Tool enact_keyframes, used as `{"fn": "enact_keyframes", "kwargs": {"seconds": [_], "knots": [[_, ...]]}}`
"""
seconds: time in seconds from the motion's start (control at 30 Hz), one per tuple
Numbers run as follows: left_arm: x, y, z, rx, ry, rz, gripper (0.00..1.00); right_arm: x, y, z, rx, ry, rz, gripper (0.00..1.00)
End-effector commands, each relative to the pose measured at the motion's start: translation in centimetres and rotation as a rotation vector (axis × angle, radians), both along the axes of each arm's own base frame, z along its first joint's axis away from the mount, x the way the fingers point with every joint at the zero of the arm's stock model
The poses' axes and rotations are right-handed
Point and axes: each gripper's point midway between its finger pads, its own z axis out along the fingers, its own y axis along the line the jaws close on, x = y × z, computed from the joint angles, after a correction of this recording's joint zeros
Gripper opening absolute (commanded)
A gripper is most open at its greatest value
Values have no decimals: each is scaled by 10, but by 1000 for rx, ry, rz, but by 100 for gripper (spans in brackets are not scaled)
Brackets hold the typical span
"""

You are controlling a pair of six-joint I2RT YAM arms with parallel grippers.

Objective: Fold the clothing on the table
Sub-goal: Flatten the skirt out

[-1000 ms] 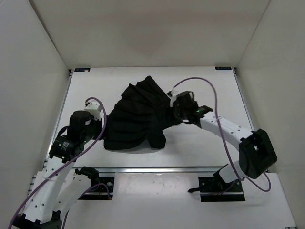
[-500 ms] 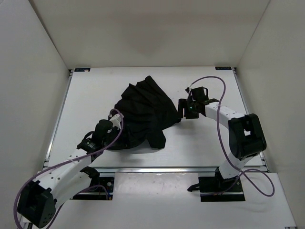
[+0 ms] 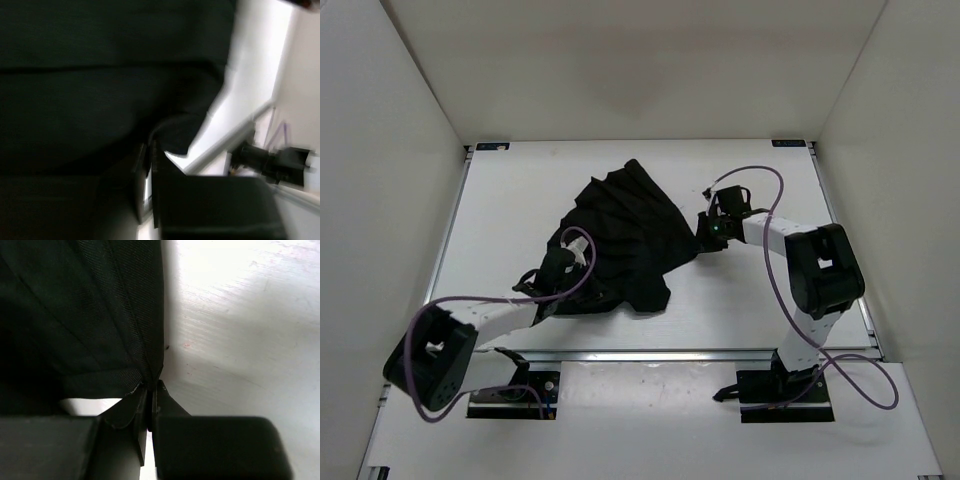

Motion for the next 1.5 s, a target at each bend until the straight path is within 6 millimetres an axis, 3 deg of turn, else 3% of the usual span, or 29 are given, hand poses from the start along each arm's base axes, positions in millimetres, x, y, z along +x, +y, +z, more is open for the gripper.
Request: {"fn": "enact_keyframes", "kwargs": {"seconds": [0.0,0.03,0.17,0.3,0.37,0.47,0.5,0.53,0.6,0.67,0.73,0.87,1.0,1.23,1.47], "knots": [[20,17,-24,88,15,80,9,6,9,34,4,-102,0,0],[30,19,-24,113,7,98,7,-6,12,31,-2,-76,8,0],[56,41,-54,265,76,112,3,-38,7,46,-44,-82,-19,0],[96,62,-67,352,112,178,0,-69,-3,52,-71,-84,-20,0],[123,79,-64,392,98,230,0,-73,-4,66,-65,-116,-27,0],[165,110,-30,452,59,305,0,-74,-8,77,-60,-147,-22,0],[173,117,-17,458,21,304,12,-76,-11,74,-62,-137,-26,0],[177,120,4,455,-22,304,34,-74,-13,75,-67,-143,-26,0],[170,121,31,447,-78,281,48,-73,-12,71,-66,-131,-20,0],[151,120,57,470,-127,258,58,-72,-9,67,-54,-125,-7,0],[126,107,58,504,-141,197,69,-71,-6,65,-54,-120,3,0],[80,82,27,435,-96,136,78,-73,2,60,-53,-107,28,0],[49,72,-8,332,-45,152,80,-74,3,56,-52,-106,30,0],[53,66,-21,277,-80,246,80,-77,0,50,-62,-93,22,0],[62,45,-32,228,-67,252,80,-74,-2,51,-61,-94,14,0]]}}
